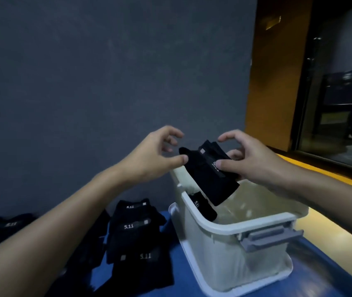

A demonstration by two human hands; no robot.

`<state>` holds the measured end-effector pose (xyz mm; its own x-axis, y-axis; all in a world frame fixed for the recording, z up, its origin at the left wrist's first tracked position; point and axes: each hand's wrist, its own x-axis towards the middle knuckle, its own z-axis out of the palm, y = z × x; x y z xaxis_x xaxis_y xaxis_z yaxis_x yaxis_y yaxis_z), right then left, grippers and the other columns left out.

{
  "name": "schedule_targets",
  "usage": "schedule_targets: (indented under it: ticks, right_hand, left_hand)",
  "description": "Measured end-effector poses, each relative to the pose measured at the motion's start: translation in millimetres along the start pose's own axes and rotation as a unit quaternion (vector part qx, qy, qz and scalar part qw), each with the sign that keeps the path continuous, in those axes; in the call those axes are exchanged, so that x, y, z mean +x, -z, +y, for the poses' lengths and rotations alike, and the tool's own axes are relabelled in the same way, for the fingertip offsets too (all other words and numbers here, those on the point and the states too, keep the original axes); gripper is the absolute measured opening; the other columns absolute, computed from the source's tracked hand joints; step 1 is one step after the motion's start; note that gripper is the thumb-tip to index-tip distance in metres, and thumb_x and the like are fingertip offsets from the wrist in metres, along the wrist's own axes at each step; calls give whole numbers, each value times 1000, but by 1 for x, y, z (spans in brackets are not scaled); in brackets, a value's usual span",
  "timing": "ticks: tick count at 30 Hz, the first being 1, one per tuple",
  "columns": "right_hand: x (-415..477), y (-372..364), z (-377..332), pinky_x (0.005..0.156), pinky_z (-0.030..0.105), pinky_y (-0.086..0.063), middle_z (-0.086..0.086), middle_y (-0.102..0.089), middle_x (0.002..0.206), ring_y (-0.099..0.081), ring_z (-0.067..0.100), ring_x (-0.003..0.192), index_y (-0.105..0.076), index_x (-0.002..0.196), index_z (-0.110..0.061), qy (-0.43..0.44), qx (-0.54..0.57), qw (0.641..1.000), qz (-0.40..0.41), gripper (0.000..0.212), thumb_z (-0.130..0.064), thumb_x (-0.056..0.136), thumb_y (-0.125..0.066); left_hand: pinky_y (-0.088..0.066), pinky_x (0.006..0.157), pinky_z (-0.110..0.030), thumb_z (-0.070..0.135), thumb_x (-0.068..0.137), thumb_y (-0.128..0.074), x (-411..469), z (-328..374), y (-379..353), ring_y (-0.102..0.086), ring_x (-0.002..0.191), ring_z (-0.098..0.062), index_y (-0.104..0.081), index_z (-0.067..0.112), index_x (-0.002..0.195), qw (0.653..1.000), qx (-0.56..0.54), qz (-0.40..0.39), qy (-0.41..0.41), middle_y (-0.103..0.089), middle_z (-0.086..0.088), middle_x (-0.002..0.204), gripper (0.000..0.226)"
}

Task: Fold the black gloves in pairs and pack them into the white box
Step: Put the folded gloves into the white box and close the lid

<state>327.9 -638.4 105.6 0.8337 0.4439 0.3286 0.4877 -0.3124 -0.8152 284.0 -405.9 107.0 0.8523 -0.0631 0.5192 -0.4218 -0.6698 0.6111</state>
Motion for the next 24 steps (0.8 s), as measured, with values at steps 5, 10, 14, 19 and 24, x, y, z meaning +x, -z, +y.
schedule_targets:
  ticks: [5,10,14,19,24]
  right_hand:
    - [34,-2,35,63,43,-56,4,-57,69,-61,19,65,-44,118,-28,-87,-91,992,19,42,-13,88,-69]
    - [57,-13,54,71,49,-57,13,-58,89,-61,27,73,-37,121,-29,-135,-191,972,-2,46,-8,89,-64]
    - [57,-20,67,59,38,-53,11,-58,88,-57,23,69,-34,121,-30,-172,-255,951,-40,47,-5,90,-59]
    - [55,-25,80,54,27,-45,9,-56,85,-53,19,71,-34,125,-27,-206,-288,933,-62,46,-2,92,-55]
    - [53,-30,86,63,28,-48,5,-55,91,-54,20,82,-34,128,-25,-222,-309,920,-93,46,-7,92,-57]
  left_hand:
    - [-52,95,-31,48,78,-71,-3,-43,-17,-64,102,-6,-66,33,104,999,24,-35,22,-66,7,106,30]
    - [-44,99,-24,56,81,-72,-8,-55,-25,-54,113,7,-65,37,104,996,45,-72,40,-62,16,112,31]
    - [-43,98,-23,57,81,-69,-9,-61,-26,-51,115,7,-64,39,104,995,60,-69,32,-58,22,114,30]
    - [-41,88,-20,60,81,-68,-9,-65,-28,-52,114,7,-65,39,102,996,55,-71,19,-56,22,112,30]
    - [-39,82,-18,61,78,-67,-8,-65,-28,-52,110,8,-67,37,100,996,57,-65,13,-56,22,108,32]
